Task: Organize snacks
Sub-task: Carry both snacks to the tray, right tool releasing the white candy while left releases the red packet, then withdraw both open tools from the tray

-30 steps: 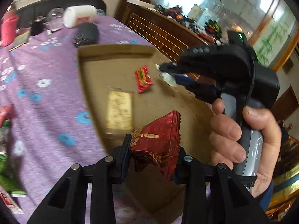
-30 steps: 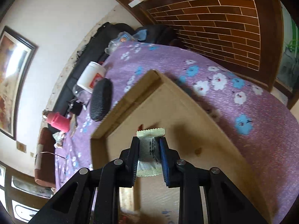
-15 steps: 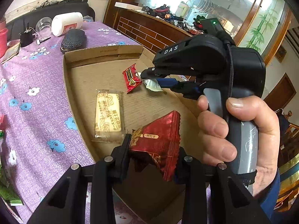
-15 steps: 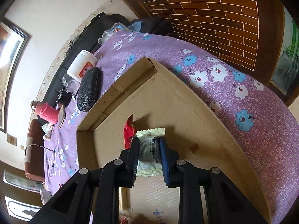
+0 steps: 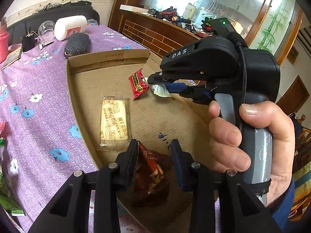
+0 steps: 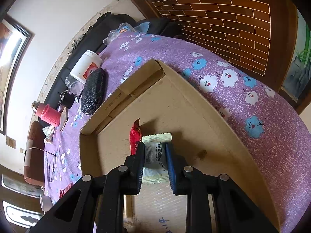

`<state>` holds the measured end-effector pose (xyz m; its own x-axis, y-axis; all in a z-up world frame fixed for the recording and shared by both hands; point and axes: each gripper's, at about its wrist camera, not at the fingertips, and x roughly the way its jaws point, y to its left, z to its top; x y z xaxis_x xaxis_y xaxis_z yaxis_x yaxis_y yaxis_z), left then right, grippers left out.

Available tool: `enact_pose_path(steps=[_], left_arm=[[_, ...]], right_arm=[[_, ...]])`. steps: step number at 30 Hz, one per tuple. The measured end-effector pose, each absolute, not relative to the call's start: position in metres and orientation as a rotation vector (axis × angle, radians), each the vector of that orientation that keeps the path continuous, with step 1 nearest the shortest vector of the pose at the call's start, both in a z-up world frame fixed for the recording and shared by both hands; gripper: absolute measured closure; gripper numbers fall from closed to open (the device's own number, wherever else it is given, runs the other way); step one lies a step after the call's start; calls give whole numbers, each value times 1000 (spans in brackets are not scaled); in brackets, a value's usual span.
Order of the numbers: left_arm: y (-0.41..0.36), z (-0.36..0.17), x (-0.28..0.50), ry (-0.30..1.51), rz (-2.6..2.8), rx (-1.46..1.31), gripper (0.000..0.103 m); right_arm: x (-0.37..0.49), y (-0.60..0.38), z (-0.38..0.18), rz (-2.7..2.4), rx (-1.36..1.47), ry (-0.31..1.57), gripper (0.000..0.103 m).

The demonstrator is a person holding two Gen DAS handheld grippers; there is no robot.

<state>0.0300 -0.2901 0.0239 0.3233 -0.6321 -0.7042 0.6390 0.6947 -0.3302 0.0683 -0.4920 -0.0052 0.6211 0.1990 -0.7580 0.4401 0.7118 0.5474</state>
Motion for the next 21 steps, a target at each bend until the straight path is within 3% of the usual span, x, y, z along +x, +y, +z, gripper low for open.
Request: enact_pose_path(steps=[7,13,21], left_arm=[[-286,27,29,915,-844,-14,70],[-284,31,27,898,-843,-17,67],[-279,38,27,865,-820,-23,66]], right_arm=[[68,-491,-3,-140,804,907,78],[64,-489,6,-146,783,867,64],[57,-489,18,-136,786,798,64]])
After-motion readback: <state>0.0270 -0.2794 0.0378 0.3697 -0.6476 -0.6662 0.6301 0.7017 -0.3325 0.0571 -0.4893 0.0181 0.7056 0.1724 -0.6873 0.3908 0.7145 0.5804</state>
